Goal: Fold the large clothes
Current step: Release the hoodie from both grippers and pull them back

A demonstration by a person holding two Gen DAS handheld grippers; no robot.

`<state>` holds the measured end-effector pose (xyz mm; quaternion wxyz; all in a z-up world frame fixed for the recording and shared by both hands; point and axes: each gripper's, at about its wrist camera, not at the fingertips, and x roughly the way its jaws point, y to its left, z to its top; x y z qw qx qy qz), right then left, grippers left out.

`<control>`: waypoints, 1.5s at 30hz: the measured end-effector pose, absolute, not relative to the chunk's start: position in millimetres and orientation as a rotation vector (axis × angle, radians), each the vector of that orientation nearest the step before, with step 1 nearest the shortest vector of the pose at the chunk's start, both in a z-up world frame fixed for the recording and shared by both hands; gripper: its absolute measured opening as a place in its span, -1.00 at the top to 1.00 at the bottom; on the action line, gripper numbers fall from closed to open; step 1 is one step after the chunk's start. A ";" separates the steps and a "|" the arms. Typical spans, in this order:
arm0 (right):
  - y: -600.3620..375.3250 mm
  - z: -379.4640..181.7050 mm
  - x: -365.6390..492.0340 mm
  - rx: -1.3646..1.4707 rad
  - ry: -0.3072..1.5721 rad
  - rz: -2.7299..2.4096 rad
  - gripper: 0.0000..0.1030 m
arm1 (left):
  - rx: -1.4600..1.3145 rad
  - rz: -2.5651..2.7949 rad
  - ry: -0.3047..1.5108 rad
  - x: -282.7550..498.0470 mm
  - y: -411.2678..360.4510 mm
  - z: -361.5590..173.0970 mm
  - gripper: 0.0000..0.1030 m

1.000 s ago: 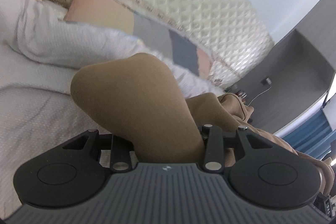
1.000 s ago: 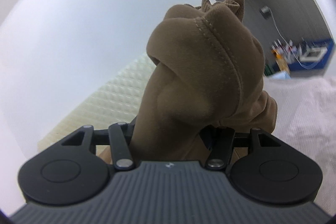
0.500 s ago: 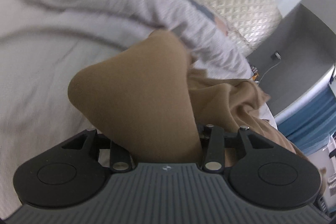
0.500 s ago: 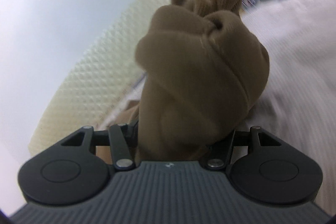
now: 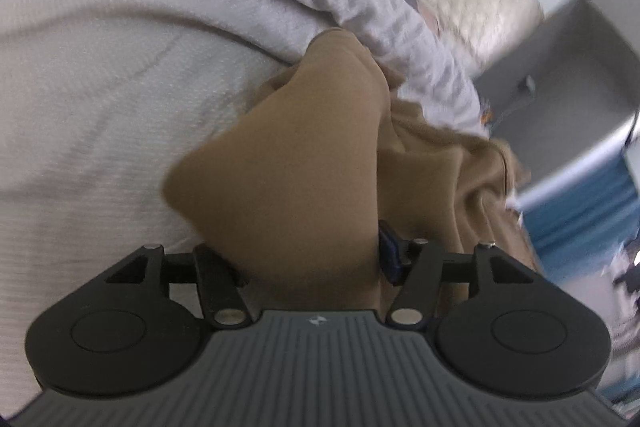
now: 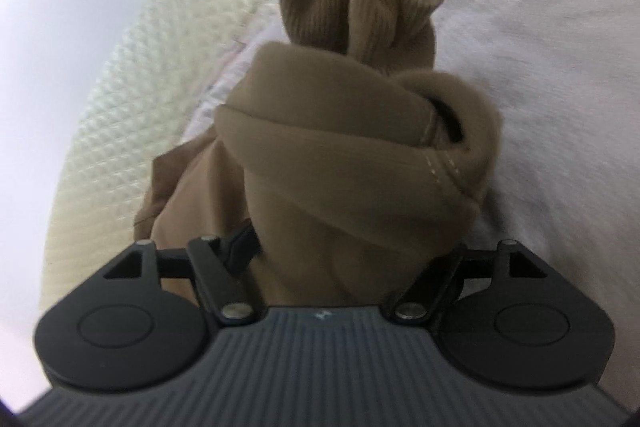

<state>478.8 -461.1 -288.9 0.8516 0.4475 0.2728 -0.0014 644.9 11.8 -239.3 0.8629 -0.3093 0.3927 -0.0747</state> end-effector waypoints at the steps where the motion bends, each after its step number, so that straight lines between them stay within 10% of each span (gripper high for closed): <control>1: -458.5 -283.4 472.5 0.918 0.587 -0.033 -0.47 | -0.601 -0.152 0.834 637.8 12.4 -230.3 -0.24; 25: -342.4 3.8 288.0 0.251 0.335 0.076 -0.46 | -0.052 -0.180 0.503 363.9 -59.0 63.3 -0.24; 45: -293.9 -55.9 161.3 0.168 0.265 0.083 -0.46 | 0.037 -0.266 0.415 203.4 -78.3 -11.0 -0.24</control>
